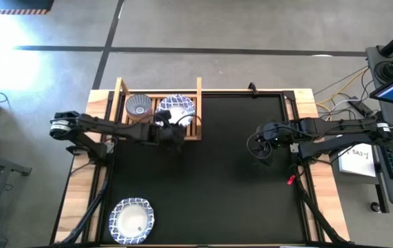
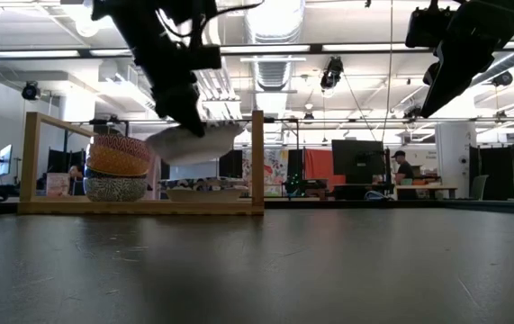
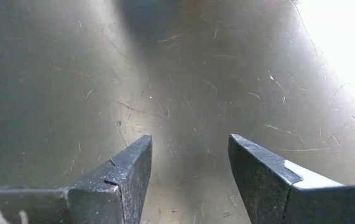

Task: Place and stack bowls onto a shelf
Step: Stack the white bowl on top of the white bowl on the shelf

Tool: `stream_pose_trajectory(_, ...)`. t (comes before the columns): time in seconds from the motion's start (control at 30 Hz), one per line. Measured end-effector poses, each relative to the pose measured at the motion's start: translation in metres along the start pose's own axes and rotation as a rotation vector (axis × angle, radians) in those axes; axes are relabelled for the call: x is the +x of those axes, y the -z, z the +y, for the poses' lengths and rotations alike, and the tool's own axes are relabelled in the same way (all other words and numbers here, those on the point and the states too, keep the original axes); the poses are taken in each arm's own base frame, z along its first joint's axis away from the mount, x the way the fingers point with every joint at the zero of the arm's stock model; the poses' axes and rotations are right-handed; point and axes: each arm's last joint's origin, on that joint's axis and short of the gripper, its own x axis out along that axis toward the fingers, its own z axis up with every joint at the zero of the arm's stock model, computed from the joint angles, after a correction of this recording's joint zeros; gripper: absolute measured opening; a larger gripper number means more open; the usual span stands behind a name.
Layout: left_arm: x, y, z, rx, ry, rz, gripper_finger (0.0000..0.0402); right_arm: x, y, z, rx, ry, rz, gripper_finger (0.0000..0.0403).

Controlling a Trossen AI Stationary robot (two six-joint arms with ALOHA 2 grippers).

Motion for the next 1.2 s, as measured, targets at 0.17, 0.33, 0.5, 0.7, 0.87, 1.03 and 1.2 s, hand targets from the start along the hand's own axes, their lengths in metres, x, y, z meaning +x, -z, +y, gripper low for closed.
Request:
stream_pose_trajectory(0.17, 0.017, 0.002, 0.022, -0.038, 0.013, 0.032, 0.0000, 0.000, 0.000, 0.000, 0.000, 0.001, 0.003, 0.0201)
stream_pose_trajectory(0.33, 0.034, 0.007, 0.039, -0.085, 0.018, 0.044, 0.0000, 0.000, 0.000, 0.000, -0.005, 0.001, 0.004, 0.0201)
stream_pose_trajectory(0.5, 0.042, 0.007, 0.048, -0.116, 0.051, 0.016, 0.0003, 0.000, 0.001, 0.000, -0.007, 0.002, 0.005, 0.0201)
stream_pose_trajectory(0.7, 0.046, 0.007, 0.055, -0.126, 0.049, 0.002, 0.0022, 0.000, 0.001, 0.000, -0.009, 0.002, 0.006, 0.0201)
stream_pose_trajectory(0.87, 0.050, 0.009, 0.062, -0.143, 0.034, 0.016, 0.0043, 0.000, 0.001, 0.000, -0.009, 0.002, 0.006, 0.0201)
stream_pose_trajectory(1.03, 0.051, 0.011, 0.065, -0.152, 0.027, 0.022, 0.0084, 0.000, 0.001, 0.000, -0.009, 0.002, 0.006, 0.0201)
stream_pose_trajectory(1.2, 0.050, 0.011, 0.060, -0.168, 0.111, 0.025, 0.0138, 0.000, 0.001, 0.000, -0.009, 0.002, 0.006, 0.0201)
